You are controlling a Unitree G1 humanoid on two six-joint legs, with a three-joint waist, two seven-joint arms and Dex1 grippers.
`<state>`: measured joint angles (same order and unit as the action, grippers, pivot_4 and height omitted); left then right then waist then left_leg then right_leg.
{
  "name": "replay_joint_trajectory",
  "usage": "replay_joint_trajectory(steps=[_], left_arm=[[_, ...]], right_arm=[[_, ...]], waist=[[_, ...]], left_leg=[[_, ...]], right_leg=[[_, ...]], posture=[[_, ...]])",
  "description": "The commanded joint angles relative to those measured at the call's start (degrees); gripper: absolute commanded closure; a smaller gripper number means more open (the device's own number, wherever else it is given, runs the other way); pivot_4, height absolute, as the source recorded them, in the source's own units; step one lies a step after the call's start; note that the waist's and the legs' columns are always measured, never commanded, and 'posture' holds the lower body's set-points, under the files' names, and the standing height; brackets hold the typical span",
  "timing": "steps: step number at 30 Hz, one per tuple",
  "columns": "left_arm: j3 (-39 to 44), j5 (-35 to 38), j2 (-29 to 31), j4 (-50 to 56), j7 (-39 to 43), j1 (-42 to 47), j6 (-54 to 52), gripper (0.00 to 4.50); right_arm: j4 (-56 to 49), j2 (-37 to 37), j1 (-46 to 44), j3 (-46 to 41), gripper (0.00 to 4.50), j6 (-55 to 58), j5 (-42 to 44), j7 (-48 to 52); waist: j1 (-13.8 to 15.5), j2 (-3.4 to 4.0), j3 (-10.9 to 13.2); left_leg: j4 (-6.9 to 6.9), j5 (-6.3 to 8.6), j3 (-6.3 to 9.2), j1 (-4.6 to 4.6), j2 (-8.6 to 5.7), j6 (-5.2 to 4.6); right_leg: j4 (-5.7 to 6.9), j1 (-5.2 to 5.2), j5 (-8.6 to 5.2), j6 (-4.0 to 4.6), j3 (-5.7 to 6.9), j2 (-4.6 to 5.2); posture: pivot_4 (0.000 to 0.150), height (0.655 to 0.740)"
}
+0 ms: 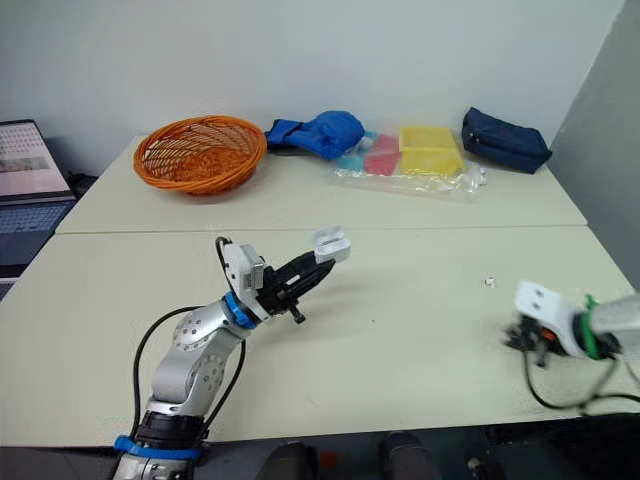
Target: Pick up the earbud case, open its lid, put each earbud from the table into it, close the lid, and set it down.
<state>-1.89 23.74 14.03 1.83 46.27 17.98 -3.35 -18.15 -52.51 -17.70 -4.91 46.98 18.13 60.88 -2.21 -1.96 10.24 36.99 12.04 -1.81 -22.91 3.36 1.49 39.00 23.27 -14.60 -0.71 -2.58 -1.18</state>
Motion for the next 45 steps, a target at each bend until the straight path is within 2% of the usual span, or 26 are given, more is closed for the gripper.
replay_joint_trajectory(steps=[1, 4, 6, 9, 11, 14, 20, 31, 45], left_arm=[[0.5, 0.0, -0.5, -1.3, 0.7, 2.7, 2.6, 3.74], [0.7, -0.1, -0.9, -4.4, 1.4, 6.0, 3.6, 3.74], [1.1, -0.2, -1.2, -6.3, 1.2, 8.1, 4.3, 3.74], [1.0, -0.6, -1.8, -7.8, 0.7, 9.6, 4.8, 3.74], [1.3, -0.6, -2.6, -8.6, -0.7, 10.9, 5.1, 3.74], [1.4, -1.1, -3.7, -9.2, -2.4, 11.6, 5.3, 3.74], [2.0, -1.3, -3.1, -9.4, -1.7, 12.2, 5.6, 3.74], [2.2, -1.1, -2.8, -9.1, 0.5, 11.8, 7.7, 3.74], [1.8, -1.6, -3.9, -9.2, 0.8, 11.1, 9.7, 3.74]], right_arm=[[-7.9, 7.9, -6.7, -7.6, 4.11, 13.7, 9.3, -9.9], [-13.5, 24.6, -16.8, -13.2, 4.11, 21.2, 15.6, -23.6], [-16.7, 32.2, -20.7, -12.3, 4.11, 21.1, 14.4, -31.6], [-18.4, 37.9, -21.6, -9.4, 4.11, 16.8, 12.2, -37.5], [-17.2, 42.5, -22.0, -9.2, 4.11, 16.2, 16.5, -37.5], [-16.0, 47.9, -20.3, -4.4, 4.11, 9.0, 15.8, -37.9], [-13.5, 50.9, -16.3, 0.7, 4.11, 1.7, 13.4, -41.0], [-9.5, 52.9, -16.0, -0.7, 4.11, 0.8, 16.3, -46.2], [-8.2, 52.5, -16.9, 1.9, 4.11, 0.1, 16.9, -47.4]], waist=[[0.4, 0.0, 0.0], [0.5, 0.02, 0.0], [0.5, 0.05, 0.0], [0.9, 0.06, -0.1], [0.9, 0.06, -0.1], [0.6, 0.07, -0.1], [0.5, 0.06, -0.1], [0.4, 0.06, -0.1], [0.4, 0.07, -0.1]], left_leg=[[-0.03, 0.0, 0.0, 0.0, 0.01, 0.0], [-0.08, 0.02, -0.03, -0.1, 0.1, 0.02], [-0.11, 0.02, -0.07, -0.35, 0.07, 0.01], [-0.04, 0.01, 0.04, -1.06, 0.09, 0.01], [-0.06, 0.01, 0.02, -1.11, 0.05, 0.0], [-0.07, 0.02, -0.04, -1.11, 0.04, -0.01], [-0.06, 0.01, 0.05, -1.06, 0.09, -0.01], [-0.08, 0.01, -0.03, -1.02, 0.13, -0.02], [-0.08, 0.01, -0.02, -1.02, 0.15, -0.02]], right_leg=[[-0.03, 0.0, 0.02, -0.03, 0.02, -0.01], [-0.15, 0.02, -0.02, 0.0, 0.05, -0.02], [-0.11, 0.31, -0.02, -0.01, 0.02, -0.02], [-0.08, 0.88, -0.01, -0.01, 0.08, -0.03], [-0.12, 0.88, -0.02, -0.02, 0.08, 0.04], [-0.14, 0.91, -0.02, -0.03, 0.09, 0.05], [-0.11, 0.87, -0.02, -0.03, 0.13, -0.02], [-0.11, 0.88, 0.0, -0.03, 0.11, -0.06], [-0.14, 0.89, 0.0, -0.03, 0.11, -0.07]], posture=[[0.15, 0.74], [0.15, 0.74], [0.15, 0.74], [0.15, 0.74], [0.15, 0.74], [0.15, 0.74], [0.15, 0.74], [0.15, 0.74], [0.15, 0.74]])
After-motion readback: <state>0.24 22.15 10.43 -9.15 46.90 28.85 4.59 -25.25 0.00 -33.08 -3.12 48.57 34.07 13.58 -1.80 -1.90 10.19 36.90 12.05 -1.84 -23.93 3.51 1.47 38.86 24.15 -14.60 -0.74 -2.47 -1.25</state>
